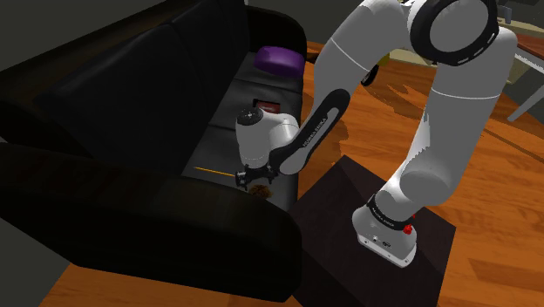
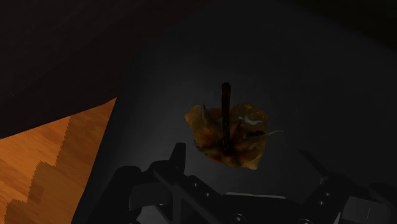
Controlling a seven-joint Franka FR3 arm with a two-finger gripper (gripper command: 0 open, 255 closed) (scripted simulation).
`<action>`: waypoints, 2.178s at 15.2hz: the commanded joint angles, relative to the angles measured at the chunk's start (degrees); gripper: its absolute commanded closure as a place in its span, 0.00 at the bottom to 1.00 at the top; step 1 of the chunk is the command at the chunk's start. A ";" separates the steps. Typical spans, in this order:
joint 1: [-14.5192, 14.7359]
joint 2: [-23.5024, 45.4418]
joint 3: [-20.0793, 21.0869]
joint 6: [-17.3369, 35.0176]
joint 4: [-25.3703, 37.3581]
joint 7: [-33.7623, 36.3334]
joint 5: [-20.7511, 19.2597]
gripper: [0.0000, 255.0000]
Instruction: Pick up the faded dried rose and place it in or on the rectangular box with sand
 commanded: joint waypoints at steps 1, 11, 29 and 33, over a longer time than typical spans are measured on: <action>0.39 0.94 -0.73 0.82 -0.03 0.85 -1.20 0.00; 0.39 0.93 -0.73 0.81 -0.03 0.83 -1.19 1.00; -3.15 -8.91 4.76 -5.39 -1.58 -7.30 9.46 1.00; -3.77 -12.45 5.98 -7.96 -1.65 -10.25 13.29 1.00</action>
